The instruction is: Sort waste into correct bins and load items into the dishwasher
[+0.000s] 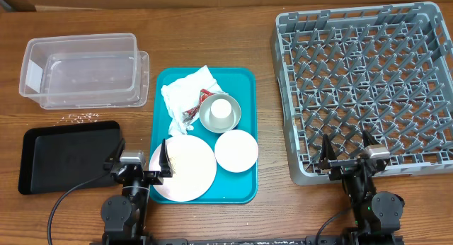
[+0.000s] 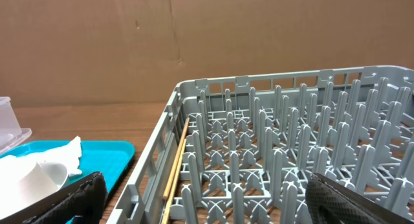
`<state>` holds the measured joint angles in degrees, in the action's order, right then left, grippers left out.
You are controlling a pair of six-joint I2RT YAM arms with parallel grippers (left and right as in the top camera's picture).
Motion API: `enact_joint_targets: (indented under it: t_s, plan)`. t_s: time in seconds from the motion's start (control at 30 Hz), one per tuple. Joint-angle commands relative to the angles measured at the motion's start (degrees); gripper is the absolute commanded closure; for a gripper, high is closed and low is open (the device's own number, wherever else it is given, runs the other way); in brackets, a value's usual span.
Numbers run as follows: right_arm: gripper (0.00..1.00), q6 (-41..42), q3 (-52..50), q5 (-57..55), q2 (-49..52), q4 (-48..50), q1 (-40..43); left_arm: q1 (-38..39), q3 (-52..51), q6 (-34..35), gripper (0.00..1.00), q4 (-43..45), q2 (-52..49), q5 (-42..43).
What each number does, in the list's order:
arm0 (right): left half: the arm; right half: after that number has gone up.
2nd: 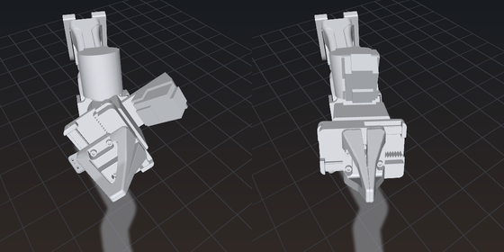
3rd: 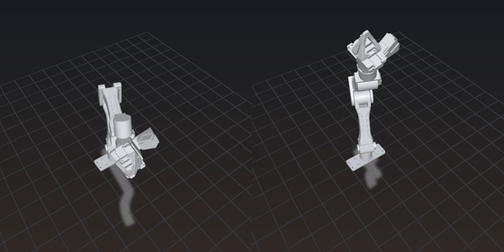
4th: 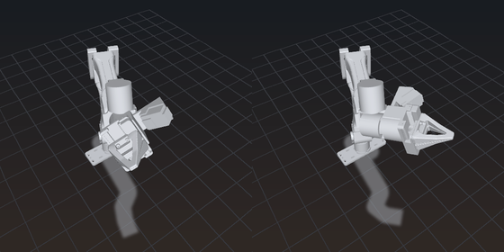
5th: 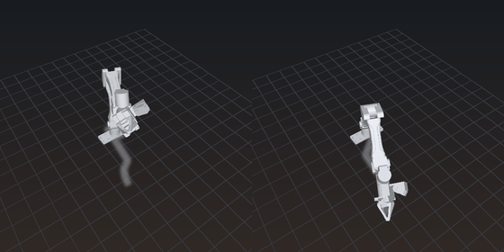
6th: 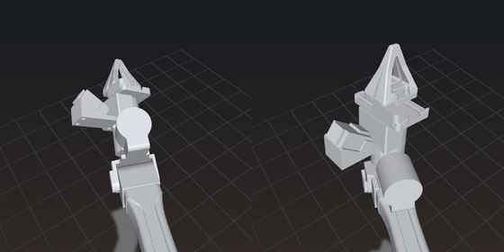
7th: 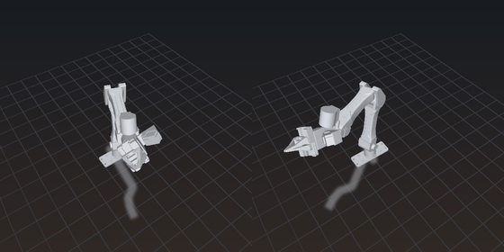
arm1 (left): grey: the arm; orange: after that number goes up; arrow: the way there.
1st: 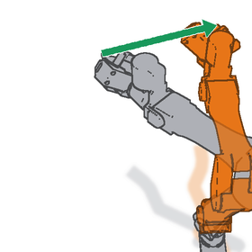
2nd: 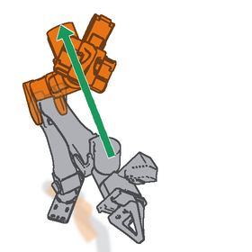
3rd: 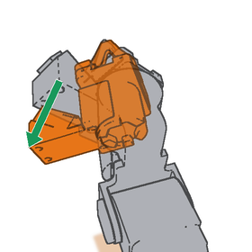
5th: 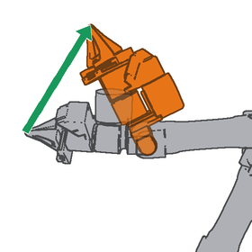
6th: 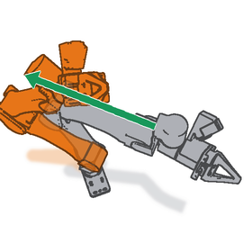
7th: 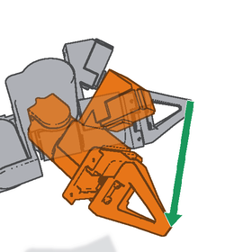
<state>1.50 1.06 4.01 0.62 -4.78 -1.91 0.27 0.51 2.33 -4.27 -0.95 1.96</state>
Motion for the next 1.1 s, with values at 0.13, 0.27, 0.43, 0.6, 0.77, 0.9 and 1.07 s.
enact_joint_targets:
  t_s: [0.13, 0.27, 0.43, 0.6, 0.77, 0.9, 1.07]
  plan:
    - [0.00, 0.00, -0.59, -0.70, -0.46, 0.20, 0.07, -0.24, -0.24, -1.51, 0.00, -0.04, 0.61, 0.42]
    - [0.00, 2.69, -0.59, 7.85, -0.46, 1.51, 0.07, -0.24, -0.24, -1.51, 0.00, -0.02, 0.61, 0.42]
    - [0.00, 23.04, -0.59, 34.29, -0.46, 8.24, 0.07, -0.24, -0.24, -1.51, 0.00, -0.02, 0.61, 0.42]
    - [0.00, 51.30, -0.59, 39.54, -0.46, 20.31, 0.07, -0.24, -0.24, -1.51, 0.00, -0.02, 0.61, 0.42]
    - [0.00, 59.25, -0.59, 33.57, -0.46, 28.85, 0.07, -0.24, -0.24, -1.51, 0.00, -0.02, 0.61, 0.42]
    - [0.00, 61.96, -0.57, 28.04, -0.46, 35.82, 0.07, -0.24, -0.24, -1.51, 0.00, -0.02, 0.61, 0.42]
    - [0.00, 63.67, 1.22, 18.82, -0.44, 40.04, 0.07, -0.24, -0.24, -1.51, 0.00, -0.02, 0.61, 0.42]
